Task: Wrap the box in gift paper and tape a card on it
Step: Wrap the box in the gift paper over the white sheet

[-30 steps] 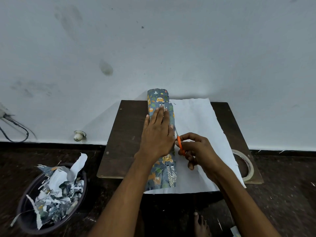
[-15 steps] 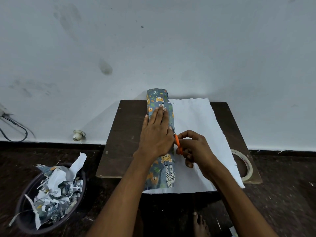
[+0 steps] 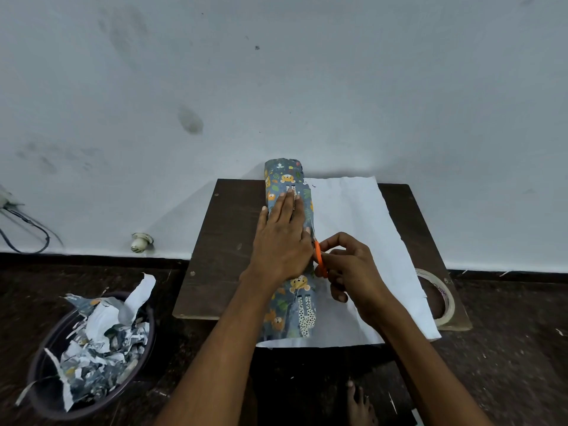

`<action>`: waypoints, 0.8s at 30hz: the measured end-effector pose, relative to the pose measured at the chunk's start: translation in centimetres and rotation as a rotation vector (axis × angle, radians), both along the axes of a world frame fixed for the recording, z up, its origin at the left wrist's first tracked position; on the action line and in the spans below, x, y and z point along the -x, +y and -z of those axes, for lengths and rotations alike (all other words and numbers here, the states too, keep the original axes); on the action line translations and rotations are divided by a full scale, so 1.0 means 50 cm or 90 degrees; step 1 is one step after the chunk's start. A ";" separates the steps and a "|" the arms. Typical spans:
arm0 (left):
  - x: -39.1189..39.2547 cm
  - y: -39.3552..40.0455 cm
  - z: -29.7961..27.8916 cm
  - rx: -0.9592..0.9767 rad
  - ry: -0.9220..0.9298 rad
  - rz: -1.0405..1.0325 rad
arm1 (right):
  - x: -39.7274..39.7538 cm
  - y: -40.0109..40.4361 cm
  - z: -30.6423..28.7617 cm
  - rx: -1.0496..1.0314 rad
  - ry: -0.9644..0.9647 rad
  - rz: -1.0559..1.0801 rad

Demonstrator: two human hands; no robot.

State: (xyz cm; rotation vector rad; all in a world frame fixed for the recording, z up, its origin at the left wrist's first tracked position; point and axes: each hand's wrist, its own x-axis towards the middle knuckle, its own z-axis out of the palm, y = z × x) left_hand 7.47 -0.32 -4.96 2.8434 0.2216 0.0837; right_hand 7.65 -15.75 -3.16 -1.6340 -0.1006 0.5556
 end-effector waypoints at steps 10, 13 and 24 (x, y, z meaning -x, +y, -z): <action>0.002 0.000 -0.005 -0.007 0.001 -0.001 | -0.011 0.009 -0.014 0.016 0.036 0.018; 0.004 0.000 -0.008 -0.006 0.001 0.001 | -0.011 0.011 -0.016 0.020 0.034 0.018; 0.003 0.000 -0.007 -0.013 0.013 0.001 | -0.013 0.016 -0.009 0.035 0.032 0.031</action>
